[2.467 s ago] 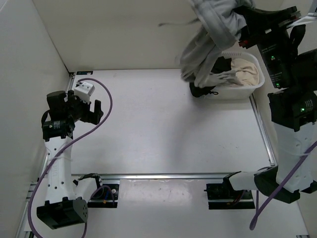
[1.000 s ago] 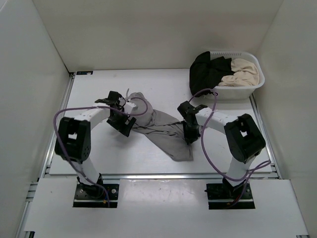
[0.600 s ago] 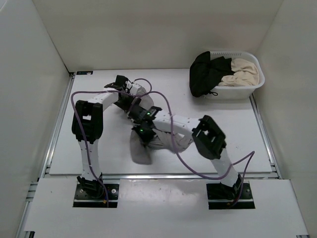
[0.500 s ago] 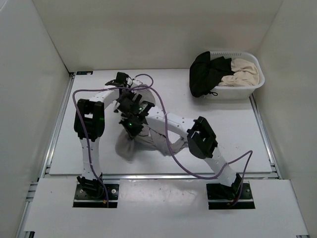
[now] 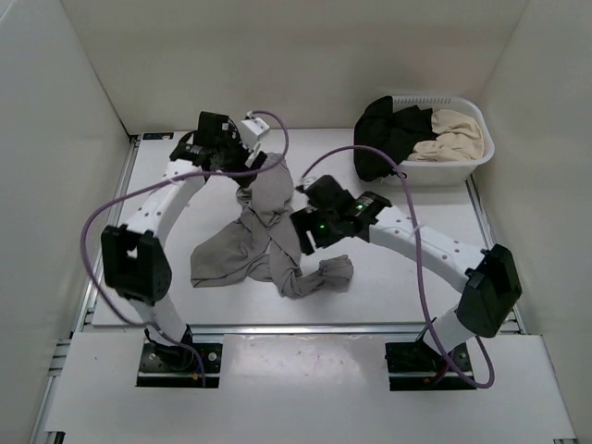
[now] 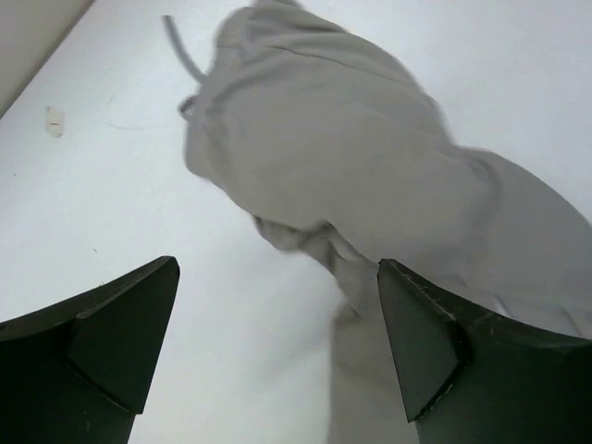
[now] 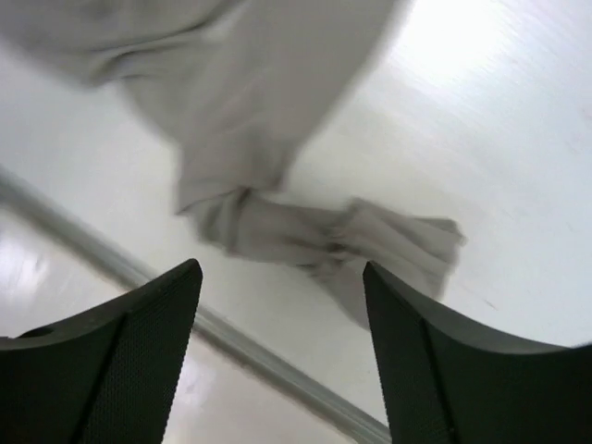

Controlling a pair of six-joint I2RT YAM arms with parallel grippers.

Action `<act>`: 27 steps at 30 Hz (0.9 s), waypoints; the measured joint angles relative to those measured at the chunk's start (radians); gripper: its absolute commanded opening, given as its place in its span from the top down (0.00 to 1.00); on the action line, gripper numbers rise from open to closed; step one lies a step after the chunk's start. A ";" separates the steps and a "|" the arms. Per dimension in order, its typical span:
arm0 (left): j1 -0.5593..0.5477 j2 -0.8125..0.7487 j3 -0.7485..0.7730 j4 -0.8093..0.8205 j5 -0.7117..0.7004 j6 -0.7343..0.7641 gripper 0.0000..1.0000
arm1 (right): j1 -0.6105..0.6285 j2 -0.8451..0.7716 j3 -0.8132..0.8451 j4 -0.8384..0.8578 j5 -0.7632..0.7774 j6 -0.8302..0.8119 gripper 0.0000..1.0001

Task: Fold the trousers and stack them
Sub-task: Flatten the trousers out

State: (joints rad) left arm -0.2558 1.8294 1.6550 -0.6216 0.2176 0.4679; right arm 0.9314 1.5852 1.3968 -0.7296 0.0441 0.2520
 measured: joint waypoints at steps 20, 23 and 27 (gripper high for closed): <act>-0.045 -0.140 -0.405 -0.092 -0.053 -0.068 0.00 | 0.113 0.246 -0.140 0.100 -0.063 0.070 0.76; 0.028 0.013 -0.257 -0.082 -0.071 -0.078 0.00 | 0.176 0.433 0.157 0.035 -0.116 -0.036 0.76; 0.045 0.215 -0.050 -0.083 -0.083 -0.087 0.00 | 0.169 0.665 0.561 -0.047 -0.161 -0.125 0.76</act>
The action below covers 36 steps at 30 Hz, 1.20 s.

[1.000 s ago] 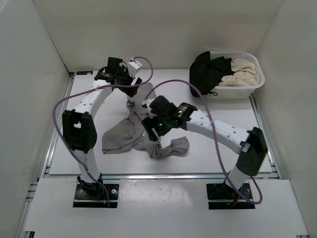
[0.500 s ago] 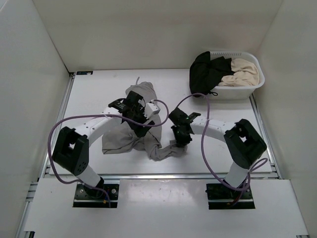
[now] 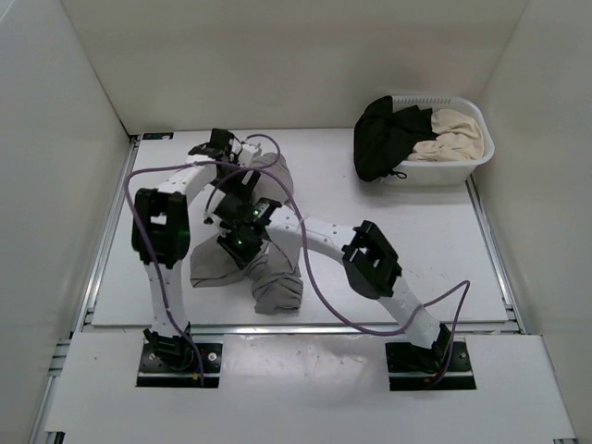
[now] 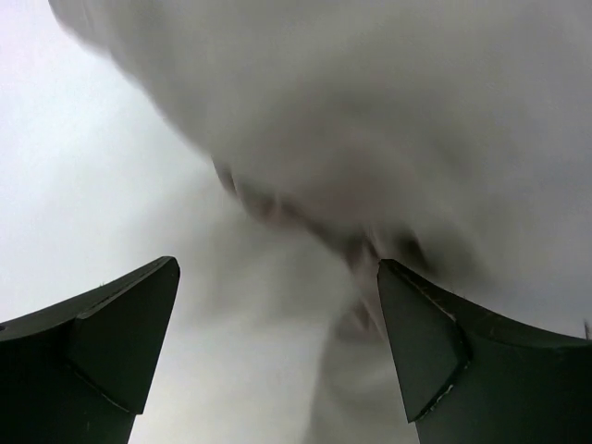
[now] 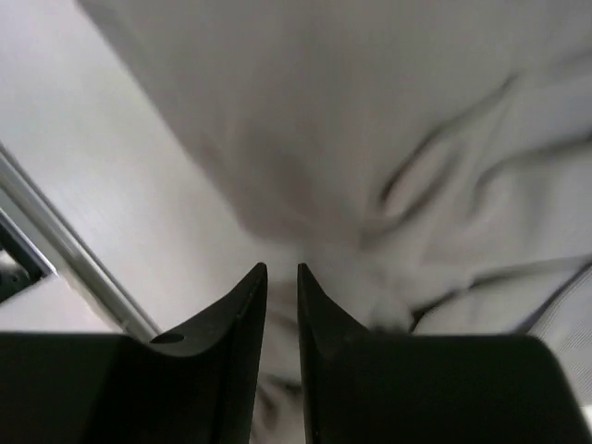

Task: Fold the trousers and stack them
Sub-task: Flatten the trousers out

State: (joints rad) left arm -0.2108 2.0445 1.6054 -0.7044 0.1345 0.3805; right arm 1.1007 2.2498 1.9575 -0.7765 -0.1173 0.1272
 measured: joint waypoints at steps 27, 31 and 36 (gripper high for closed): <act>-0.509 -0.014 -0.058 -0.130 0.236 0.309 0.00 | -0.514 -0.871 -0.553 -0.059 0.346 0.171 0.42; -0.658 -0.192 -0.160 -0.233 0.270 0.322 0.00 | -0.562 -0.825 -0.558 -0.064 0.356 0.222 0.26; -0.660 -0.416 -0.178 -0.278 0.240 0.325 0.00 | -0.568 -0.697 -0.549 -0.041 0.337 0.267 0.25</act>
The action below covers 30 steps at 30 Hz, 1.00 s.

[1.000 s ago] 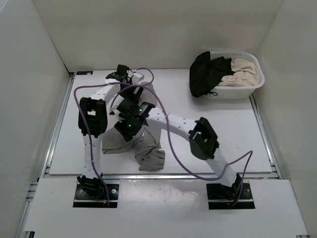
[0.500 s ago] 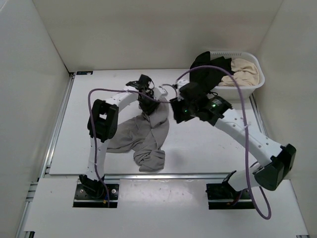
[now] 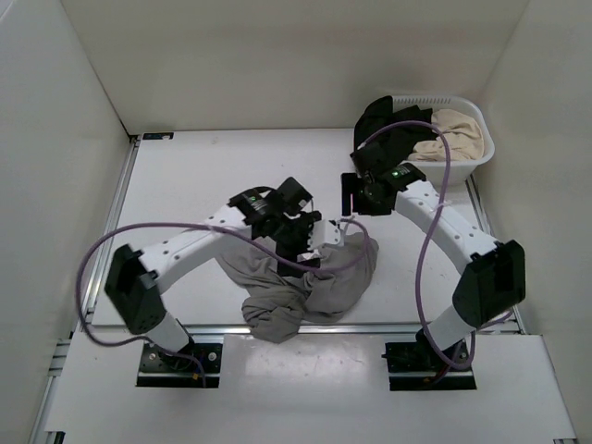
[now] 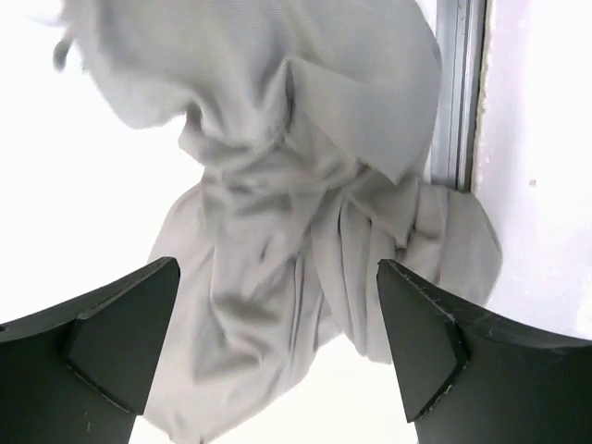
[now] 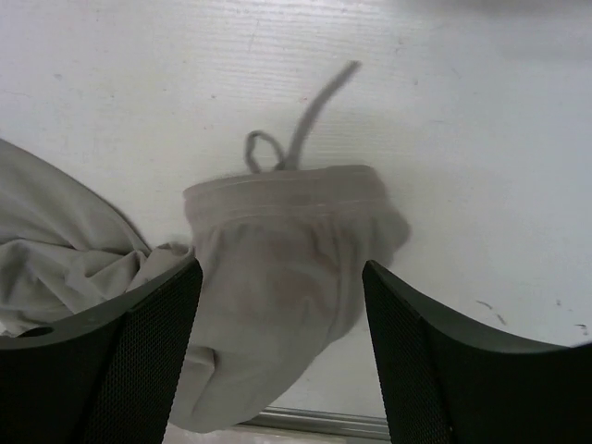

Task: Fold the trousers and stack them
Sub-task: Flatten the trousers out

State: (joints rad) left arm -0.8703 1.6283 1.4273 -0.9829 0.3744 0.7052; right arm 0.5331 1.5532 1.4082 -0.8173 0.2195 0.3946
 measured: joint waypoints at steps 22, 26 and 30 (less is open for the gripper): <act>0.402 -0.035 -0.552 0.345 -0.330 -0.153 0.60 | 0.050 0.417 -0.020 0.123 -0.088 0.197 0.83; 0.437 -0.001 -0.520 0.359 -0.312 -0.156 0.86 | 0.050 0.418 0.007 0.115 -0.077 0.208 1.00; 0.575 0.087 -0.410 0.358 -0.325 -0.155 0.86 | 0.050 0.365 0.018 0.108 -0.044 0.208 1.00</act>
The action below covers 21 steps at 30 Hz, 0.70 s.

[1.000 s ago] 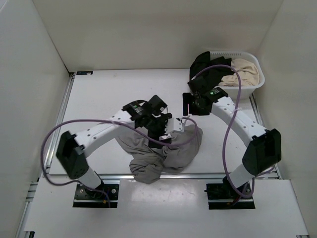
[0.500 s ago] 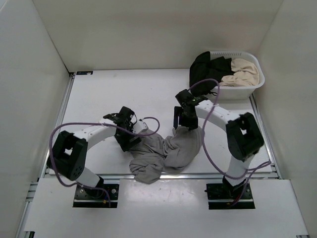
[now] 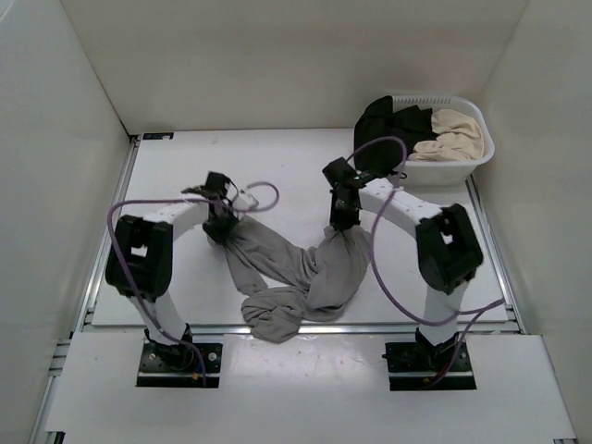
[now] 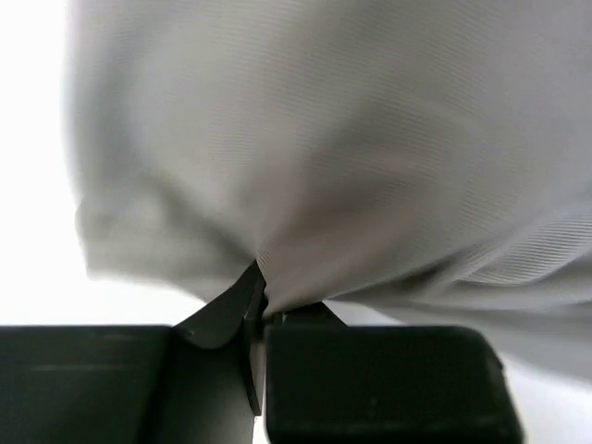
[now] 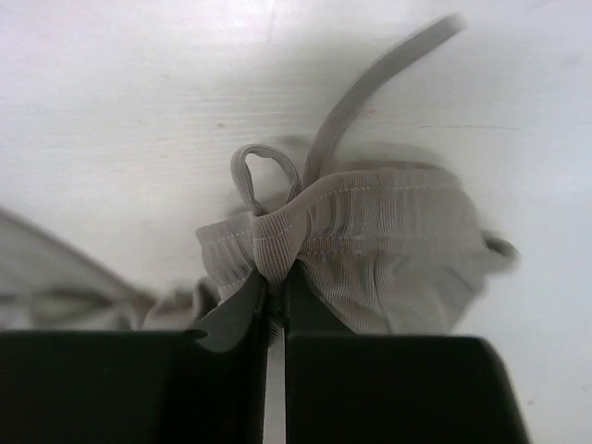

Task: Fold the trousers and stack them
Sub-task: Flatten the trousers out

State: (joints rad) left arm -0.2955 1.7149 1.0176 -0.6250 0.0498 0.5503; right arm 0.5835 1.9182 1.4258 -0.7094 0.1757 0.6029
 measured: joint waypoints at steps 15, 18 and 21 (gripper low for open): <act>0.251 0.282 0.779 -0.214 -0.045 0.039 0.00 | -0.002 -0.849 -0.607 -0.042 0.246 0.198 0.22; 0.195 0.176 0.583 -0.252 -0.023 0.086 0.00 | -0.004 -0.896 -0.717 -0.101 0.274 0.261 0.19; 0.100 0.014 0.359 -0.335 0.025 0.124 0.00 | -0.008 -0.993 -0.758 -0.120 0.304 0.321 0.18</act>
State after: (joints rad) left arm -0.1959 1.7290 1.3762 -0.9600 0.0750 0.6739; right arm 0.5755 0.9249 0.6678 -0.8291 0.4793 0.9237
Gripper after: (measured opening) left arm 0.992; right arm 0.815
